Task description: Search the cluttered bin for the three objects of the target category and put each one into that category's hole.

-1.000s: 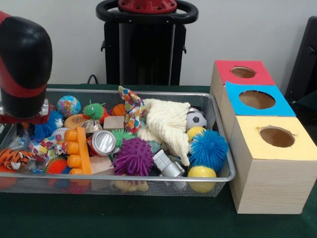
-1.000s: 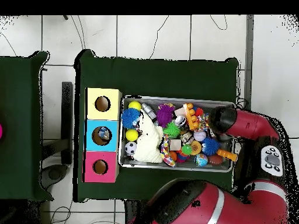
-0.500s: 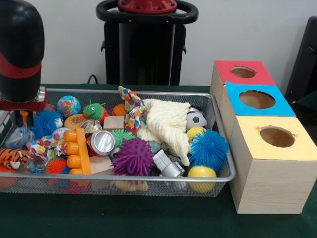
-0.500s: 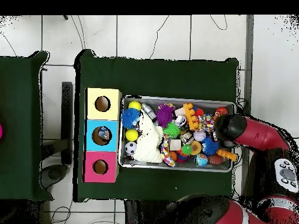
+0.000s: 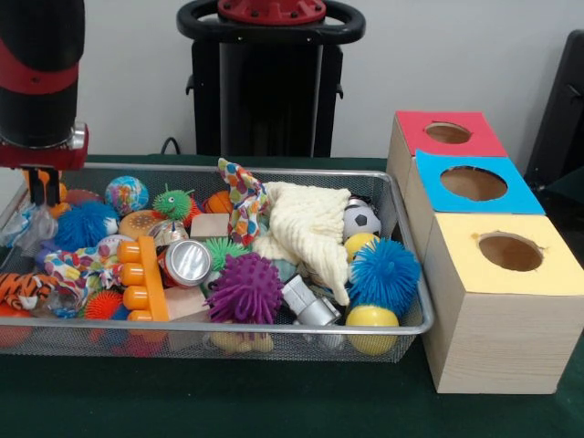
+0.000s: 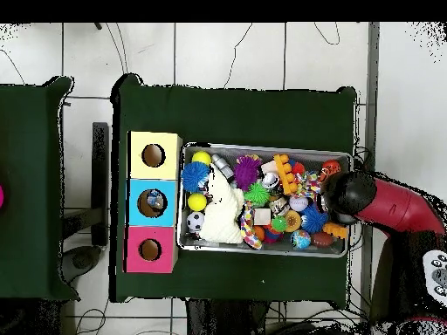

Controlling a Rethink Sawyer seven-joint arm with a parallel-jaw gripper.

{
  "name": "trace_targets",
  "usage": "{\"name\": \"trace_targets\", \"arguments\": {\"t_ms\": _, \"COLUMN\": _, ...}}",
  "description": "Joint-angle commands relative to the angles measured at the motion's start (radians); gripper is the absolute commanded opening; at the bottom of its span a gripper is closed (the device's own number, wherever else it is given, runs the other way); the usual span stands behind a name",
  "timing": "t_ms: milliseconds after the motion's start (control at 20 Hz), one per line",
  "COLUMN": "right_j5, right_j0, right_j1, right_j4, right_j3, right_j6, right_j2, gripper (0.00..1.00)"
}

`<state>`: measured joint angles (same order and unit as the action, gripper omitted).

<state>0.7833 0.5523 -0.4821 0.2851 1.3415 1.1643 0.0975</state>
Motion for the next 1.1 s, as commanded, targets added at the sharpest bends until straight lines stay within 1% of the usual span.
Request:
{"name": "trace_targets", "arguments": {"t_ms": 50, "right_j5": 0.001, "right_j0": 0.005, "right_j1": -0.115, "right_j4": 0.036, "right_j3": 0.162, "right_j6": -0.098, "right_j2": -0.125, "gripper": 0.0}}
{"name": "trace_targets", "arguments": {"t_ms": 100, "right_j5": 0.001, "right_j0": 0.007, "right_j1": -0.12, "right_j4": 0.036, "right_j3": 0.166, "right_j6": -0.096, "right_j2": -0.129, "gripper": 0.0}}
{"name": "trace_targets", "arguments": {"t_ms": 200, "right_j5": -0.038, "right_j0": 0.017, "right_j1": -0.104, "right_j4": 0.044, "right_j3": 0.177, "right_j6": -0.083, "right_j2": -0.141, "gripper": 0.0}}
{"name": "trace_targets", "arguments": {"t_ms": 350, "right_j5": -0.053, "right_j0": 0.029, "right_j1": -0.117, "right_j4": 0.04, "right_j3": 0.193, "right_j6": -0.082, "right_j2": -0.161, "gripper": 0.0}}
{"name": "trace_targets", "arguments": {"t_ms": 550, "right_j5": -0.068, "right_j0": 0.052, "right_j1": -0.155, "right_j4": 0.023, "right_j3": 0.231, "right_j6": -0.083, "right_j2": -0.199, "gripper": 0.0}}
{"name": "trace_targets", "arguments": {"t_ms": 750, "right_j5": -0.114, "right_j0": 0.107, "right_j1": -0.194, "right_j4": -0.016, "right_j3": 0.294, "right_j6": -0.093, "right_j2": -0.279, "gripper": 0.0}}
{"name": "trace_targets", "arguments": {"t_ms": 900, "right_j5": -0.115, "right_j0": 0.134, "right_j1": -0.197, "right_j4": -0.026, "right_j3": 0.312, "right_j6": -0.091, "right_j2": -0.321, "gripper": 0.0}}
{"name": "trace_targets", "arguments": {"t_ms": 1100, "right_j5": -0.081, "right_j0": 0.157, "right_j1": -0.227, "right_j4": -0.034, "right_j3": 0.34, "right_j6": -0.085, "right_j2": -0.359, "gripper": 0.0}}
